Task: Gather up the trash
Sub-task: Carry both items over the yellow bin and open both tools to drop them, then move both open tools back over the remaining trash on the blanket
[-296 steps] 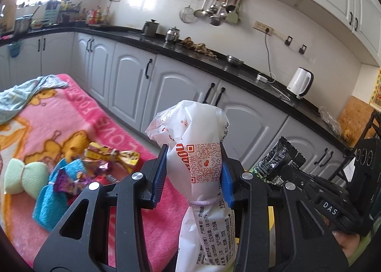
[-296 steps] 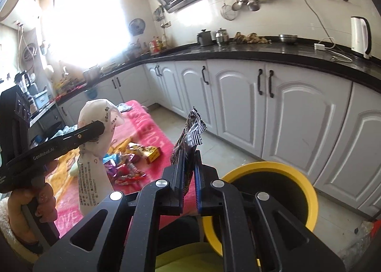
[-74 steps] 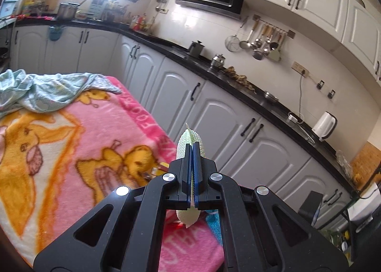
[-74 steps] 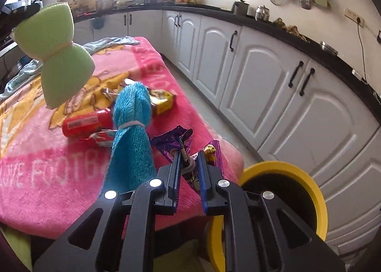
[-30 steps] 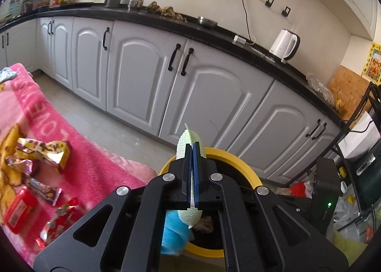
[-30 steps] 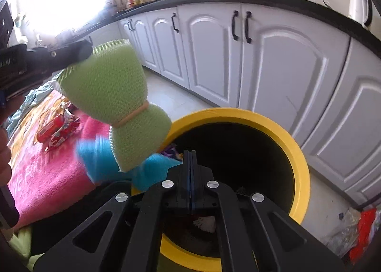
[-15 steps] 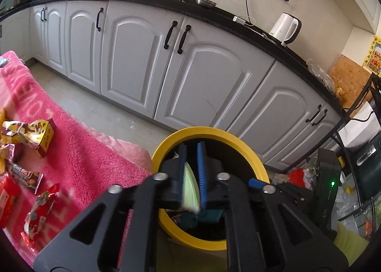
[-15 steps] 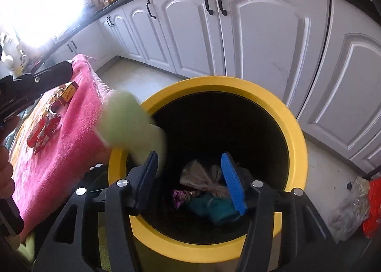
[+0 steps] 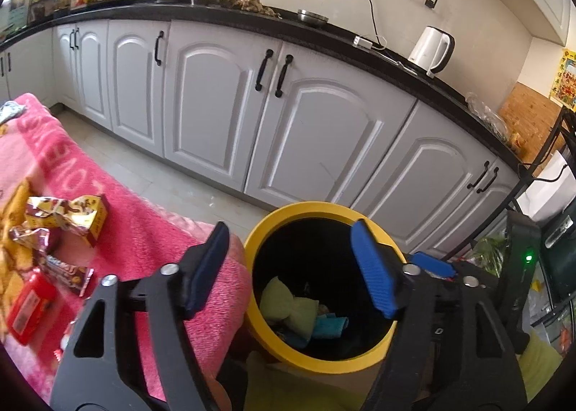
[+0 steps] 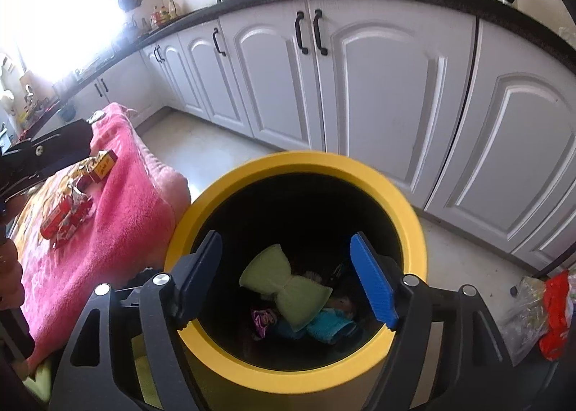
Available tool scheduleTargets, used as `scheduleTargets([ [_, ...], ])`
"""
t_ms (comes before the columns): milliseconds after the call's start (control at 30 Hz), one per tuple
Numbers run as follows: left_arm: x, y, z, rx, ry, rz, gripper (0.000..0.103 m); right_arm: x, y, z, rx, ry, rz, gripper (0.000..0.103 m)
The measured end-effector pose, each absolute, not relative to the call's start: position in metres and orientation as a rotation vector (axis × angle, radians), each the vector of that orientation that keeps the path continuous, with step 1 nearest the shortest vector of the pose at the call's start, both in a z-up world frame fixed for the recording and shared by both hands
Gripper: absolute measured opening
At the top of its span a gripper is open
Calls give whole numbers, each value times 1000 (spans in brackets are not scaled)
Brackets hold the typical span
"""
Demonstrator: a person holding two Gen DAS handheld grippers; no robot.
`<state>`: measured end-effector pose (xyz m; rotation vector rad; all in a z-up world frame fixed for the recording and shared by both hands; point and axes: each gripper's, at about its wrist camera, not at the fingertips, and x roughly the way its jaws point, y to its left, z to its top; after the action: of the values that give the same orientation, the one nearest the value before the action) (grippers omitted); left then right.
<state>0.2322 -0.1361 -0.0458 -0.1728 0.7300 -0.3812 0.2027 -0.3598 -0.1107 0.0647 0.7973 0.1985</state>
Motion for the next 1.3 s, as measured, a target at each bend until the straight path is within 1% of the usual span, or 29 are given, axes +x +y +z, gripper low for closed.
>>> scheduleTargets([
  [33, 231, -133, -44, -174, 726, -375, 70, 201, -359, -107, 63, 782, 196, 79],
  [67, 230, -131, -43, -175, 723, -368, 77, 199, -358, -103, 61, 770, 195, 81],
  [133, 227, -126, -40, -179, 715, -357, 82, 196, -355, -95, 55, 742, 193, 83],
  [233, 222, -117, -36, -187, 709, -343, 92, 189, -349, -82, 46, 699, 198, 89],
  [400, 211, -104, -28, -191, 685, -314, 92, 176, -337, -59, 24, 618, 219, 94],
  [633, 193, -84, -10, -184, 624, -272, 92, 160, -318, -32, -5, 533, 259, 95],
  [1300, 155, -14, 10, -238, 525, -147, 92, 126, -256, 4, -88, 450, 396, 96],
])
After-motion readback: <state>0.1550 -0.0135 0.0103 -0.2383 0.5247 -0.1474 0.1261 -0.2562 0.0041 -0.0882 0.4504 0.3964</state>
